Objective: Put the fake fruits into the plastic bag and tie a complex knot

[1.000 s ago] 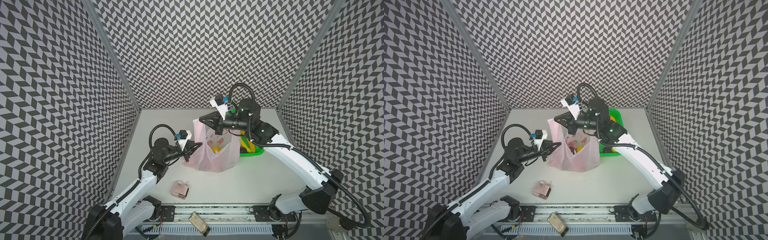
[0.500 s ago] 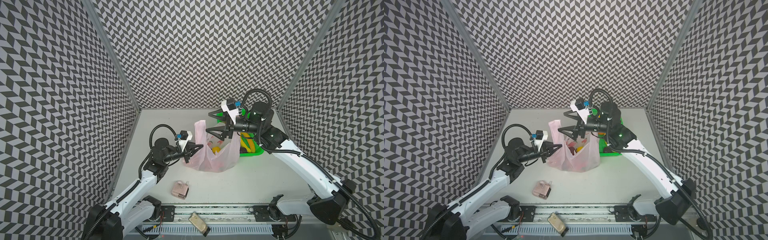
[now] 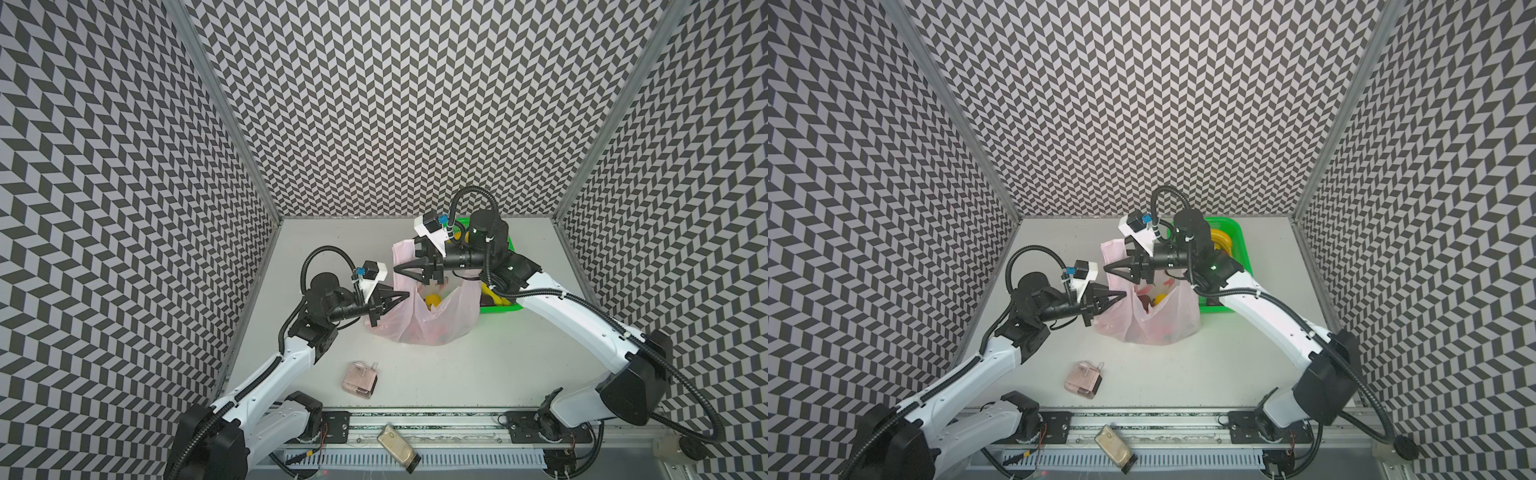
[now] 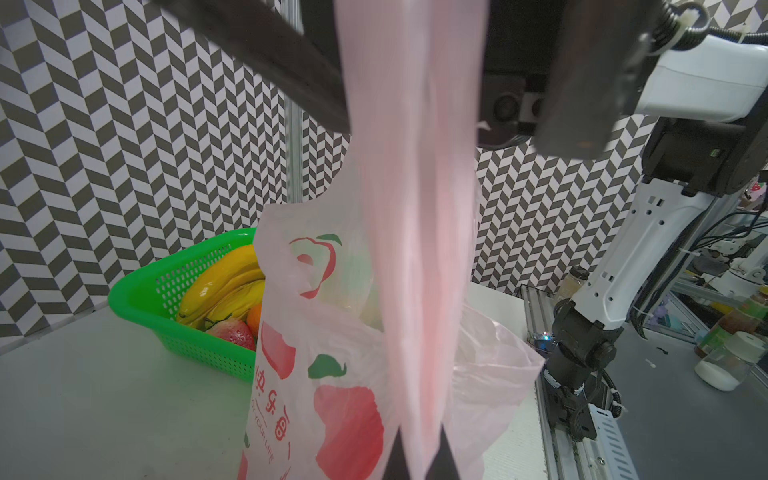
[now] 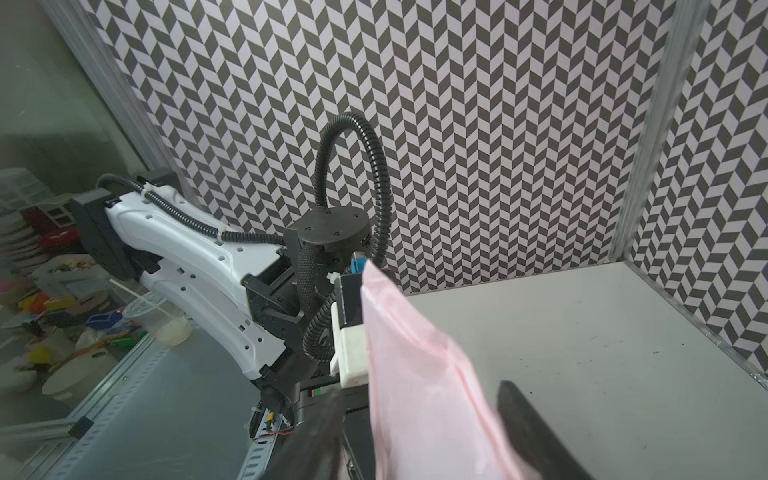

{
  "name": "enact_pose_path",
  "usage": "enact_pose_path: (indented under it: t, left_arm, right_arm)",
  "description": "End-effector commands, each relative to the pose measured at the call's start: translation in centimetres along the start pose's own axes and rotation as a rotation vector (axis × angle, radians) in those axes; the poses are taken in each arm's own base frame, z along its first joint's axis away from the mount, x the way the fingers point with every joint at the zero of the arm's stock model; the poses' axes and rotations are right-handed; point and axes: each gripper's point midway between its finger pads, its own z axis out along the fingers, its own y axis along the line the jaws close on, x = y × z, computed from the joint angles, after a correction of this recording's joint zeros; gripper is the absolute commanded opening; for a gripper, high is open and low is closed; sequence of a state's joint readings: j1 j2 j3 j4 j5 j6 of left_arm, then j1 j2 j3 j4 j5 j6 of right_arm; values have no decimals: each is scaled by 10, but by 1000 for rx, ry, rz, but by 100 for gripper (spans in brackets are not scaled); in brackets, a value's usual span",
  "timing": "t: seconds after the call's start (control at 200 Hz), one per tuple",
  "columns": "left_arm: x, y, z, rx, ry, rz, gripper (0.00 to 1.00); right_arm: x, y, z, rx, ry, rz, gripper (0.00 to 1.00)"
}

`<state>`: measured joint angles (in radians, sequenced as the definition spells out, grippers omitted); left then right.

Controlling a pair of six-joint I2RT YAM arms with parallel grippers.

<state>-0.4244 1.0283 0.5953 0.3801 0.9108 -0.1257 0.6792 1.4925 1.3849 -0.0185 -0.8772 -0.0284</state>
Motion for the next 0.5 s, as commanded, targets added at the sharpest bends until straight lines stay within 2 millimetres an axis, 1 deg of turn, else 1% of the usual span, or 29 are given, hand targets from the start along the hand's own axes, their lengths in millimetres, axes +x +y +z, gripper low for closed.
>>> enact_pose_path:
  t: [0.0, 0.09, 0.19, 0.305, 0.35, 0.421, 0.496]
  left_arm:
    - [-13, -3, 0, 21, -21, 34, 0]
    - [-10, 0, -1, 9, -17, 19, 0]
    - [-5, 3, -2, -6, -12, 0, 0]
    - [1, 6, -3, -16, -7, -21, 0]
    - [-1, 8, -4, -26, -15, -22, 0]
    - [-8, 9, -8, -40, -31, -17, 7]
    - [-23, 9, -14, -54, -60, 8, 14]
  right_arm:
    - [-34, 15, -3, -49, -79, -99, 29]
    - [-45, 15, -5, -24, -93, -118, 11]
    - [-55, 14, -8, -9, -108, -134, 0]
    - [-65, 15, -9, -4, -127, -134, 0]
    - [-67, 14, -9, 1, -132, -134, 0]
    - [-64, 13, -9, 3, -129, -128, 0]
    - [-59, 12, -7, 0, -117, -119, 0]
